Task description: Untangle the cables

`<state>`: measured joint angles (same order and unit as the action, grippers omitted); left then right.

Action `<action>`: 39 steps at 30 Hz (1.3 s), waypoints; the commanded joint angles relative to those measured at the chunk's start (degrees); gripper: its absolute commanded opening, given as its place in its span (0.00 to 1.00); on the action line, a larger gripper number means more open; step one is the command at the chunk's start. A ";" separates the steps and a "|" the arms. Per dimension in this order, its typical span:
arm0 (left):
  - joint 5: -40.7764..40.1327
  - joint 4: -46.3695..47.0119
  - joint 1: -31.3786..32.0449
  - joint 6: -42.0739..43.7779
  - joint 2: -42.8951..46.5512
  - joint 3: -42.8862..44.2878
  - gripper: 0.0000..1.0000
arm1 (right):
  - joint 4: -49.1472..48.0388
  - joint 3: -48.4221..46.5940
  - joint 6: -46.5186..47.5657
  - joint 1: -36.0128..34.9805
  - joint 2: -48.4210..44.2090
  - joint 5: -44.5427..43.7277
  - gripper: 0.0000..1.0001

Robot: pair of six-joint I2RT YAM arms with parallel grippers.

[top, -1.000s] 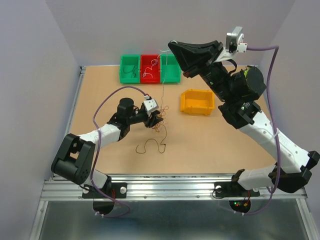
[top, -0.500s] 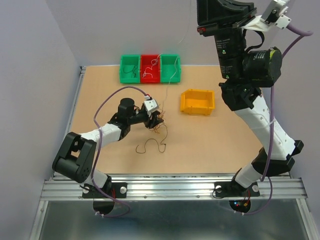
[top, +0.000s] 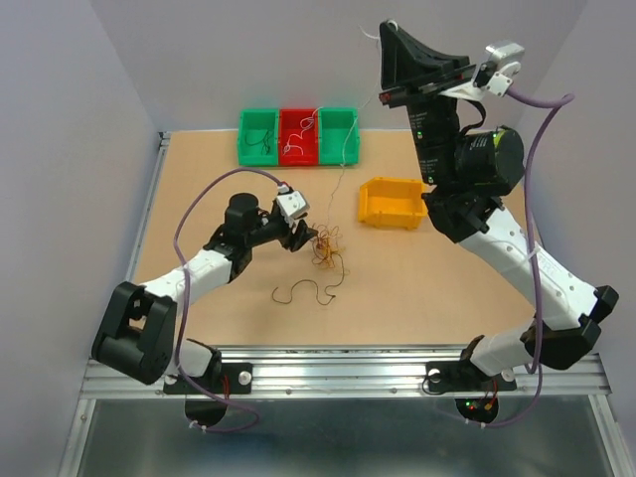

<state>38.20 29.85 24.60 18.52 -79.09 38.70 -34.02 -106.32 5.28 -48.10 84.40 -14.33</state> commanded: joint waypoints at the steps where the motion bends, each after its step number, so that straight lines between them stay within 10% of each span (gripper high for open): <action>1: -3.92 -1.10 -2.10 0.28 6.75 1.47 0.69 | -4.12 10.58 -0.52 -0.24 -7.83 -3.43 0.01; 7: -1.12 0.47 -2.19 1.25 13.17 -2.13 0.76 | -4.56 25.53 -7.02 -0.24 -14.08 0.08 0.01; 21: 1.70 8.04 -2.19 -6.30 -1.59 3.31 0.72 | -4.04 21.42 -10.82 -0.33 -11.80 5.45 0.01; 24: 2.94 7.07 -2.10 -6.48 -3.87 5.06 0.51 | -4.12 21.25 -11.34 -0.33 -11.80 5.45 0.01; 27: 2.50 4.44 -2.10 -5.26 -4.67 6.83 0.03 | -4.04 22.20 -11.08 -0.33 -11.98 5.28 0.01; 39: 5.22 -9.24 -2.63 -3.59 9.29 10.32 0.00 | -3.24 48.97 -8.53 -0.33 -23.04 1.07 0.00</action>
<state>40.36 28.16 22.26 13.63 -76.38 43.75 -35.68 -66.32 -4.27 -48.10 64.71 -11.16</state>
